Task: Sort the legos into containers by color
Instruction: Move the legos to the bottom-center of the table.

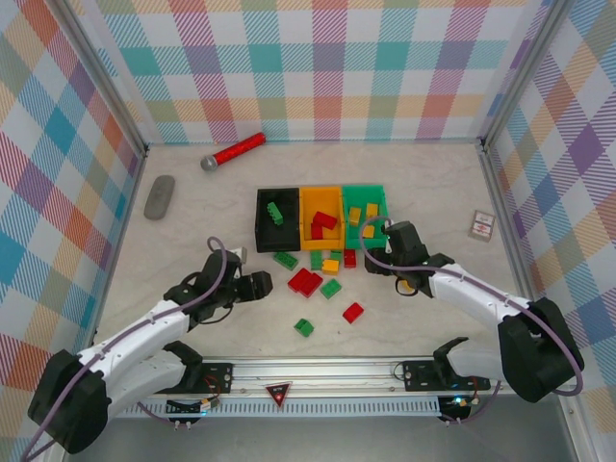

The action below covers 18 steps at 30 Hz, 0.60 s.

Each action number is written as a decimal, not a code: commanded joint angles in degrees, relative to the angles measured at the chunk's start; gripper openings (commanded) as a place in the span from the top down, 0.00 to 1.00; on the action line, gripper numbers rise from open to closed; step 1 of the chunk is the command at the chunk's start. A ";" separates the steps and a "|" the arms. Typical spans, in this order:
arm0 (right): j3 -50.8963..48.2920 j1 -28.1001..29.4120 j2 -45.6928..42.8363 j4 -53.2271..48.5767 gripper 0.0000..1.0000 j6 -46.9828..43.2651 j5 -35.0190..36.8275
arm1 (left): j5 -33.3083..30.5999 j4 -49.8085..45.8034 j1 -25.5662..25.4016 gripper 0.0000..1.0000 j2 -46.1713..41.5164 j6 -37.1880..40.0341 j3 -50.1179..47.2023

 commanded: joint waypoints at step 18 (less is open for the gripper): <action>-0.85 -0.45 -2.21 3.12 0.42 -0.11 -0.54 | -12.09 -7.20 -15.81 0.32 34.78 7.12 25.64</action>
